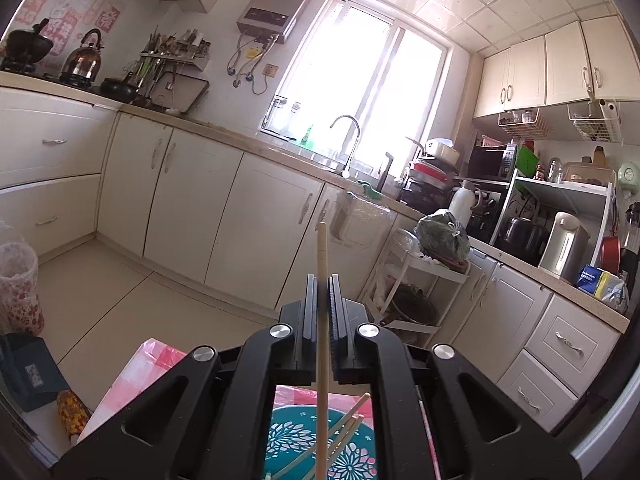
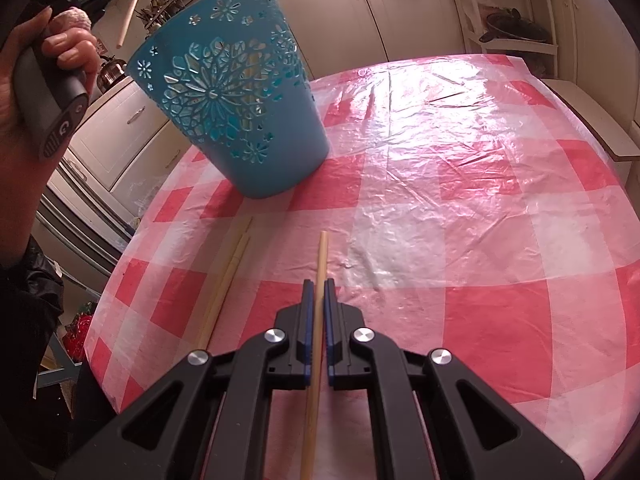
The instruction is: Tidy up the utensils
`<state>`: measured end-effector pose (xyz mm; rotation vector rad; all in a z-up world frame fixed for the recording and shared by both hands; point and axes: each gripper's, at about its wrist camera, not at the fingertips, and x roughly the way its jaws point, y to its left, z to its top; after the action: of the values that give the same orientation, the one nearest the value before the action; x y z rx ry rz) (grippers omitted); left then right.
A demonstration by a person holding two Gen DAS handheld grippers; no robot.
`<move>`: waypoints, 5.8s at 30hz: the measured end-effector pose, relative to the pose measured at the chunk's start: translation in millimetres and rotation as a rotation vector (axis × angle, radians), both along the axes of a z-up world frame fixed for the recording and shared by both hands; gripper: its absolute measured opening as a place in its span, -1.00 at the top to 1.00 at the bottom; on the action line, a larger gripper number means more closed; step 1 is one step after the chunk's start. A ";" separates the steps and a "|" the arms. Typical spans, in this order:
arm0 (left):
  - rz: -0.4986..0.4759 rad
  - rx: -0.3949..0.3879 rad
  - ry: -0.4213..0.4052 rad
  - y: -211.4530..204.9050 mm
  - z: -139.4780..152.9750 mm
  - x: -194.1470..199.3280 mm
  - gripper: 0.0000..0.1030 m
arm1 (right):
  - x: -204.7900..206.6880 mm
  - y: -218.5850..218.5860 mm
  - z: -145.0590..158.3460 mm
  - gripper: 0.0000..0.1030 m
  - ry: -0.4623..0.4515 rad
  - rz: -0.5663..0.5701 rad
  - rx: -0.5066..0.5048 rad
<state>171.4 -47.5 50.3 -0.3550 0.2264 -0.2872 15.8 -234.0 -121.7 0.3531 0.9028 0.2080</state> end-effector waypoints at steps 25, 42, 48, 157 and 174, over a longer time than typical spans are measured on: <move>0.045 0.029 -0.010 1.2 -27.6 -7.7 0.90 | 0.4 -3.4 0.8 0.89 0.004 -0.002 0.025; 0.040 0.276 0.057 -4.2 -42.8 -62.3 -0.09 | 0.2 -1.6 1.3 0.88 0.005 -0.006 0.019; 0.113 0.252 0.100 47.7 -55.7 -119.0 -0.56 | -6.1 7.2 5.1 0.77 -0.006 0.024 -0.049; 0.033 0.301 0.599 69.7 -190.3 -88.3 -0.73 | -5.9 35.6 49.2 0.44 -0.139 -0.060 -0.062; 0.035 0.297 0.598 70.1 -190.6 -88.0 -0.73 | 5.7 81.0 16.1 0.50 -0.016 0.041 -0.170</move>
<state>83.4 22.6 -140.3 -0.1416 0.8403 -0.1027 21.5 -153.0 -105.6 0.1747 0.9061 0.1701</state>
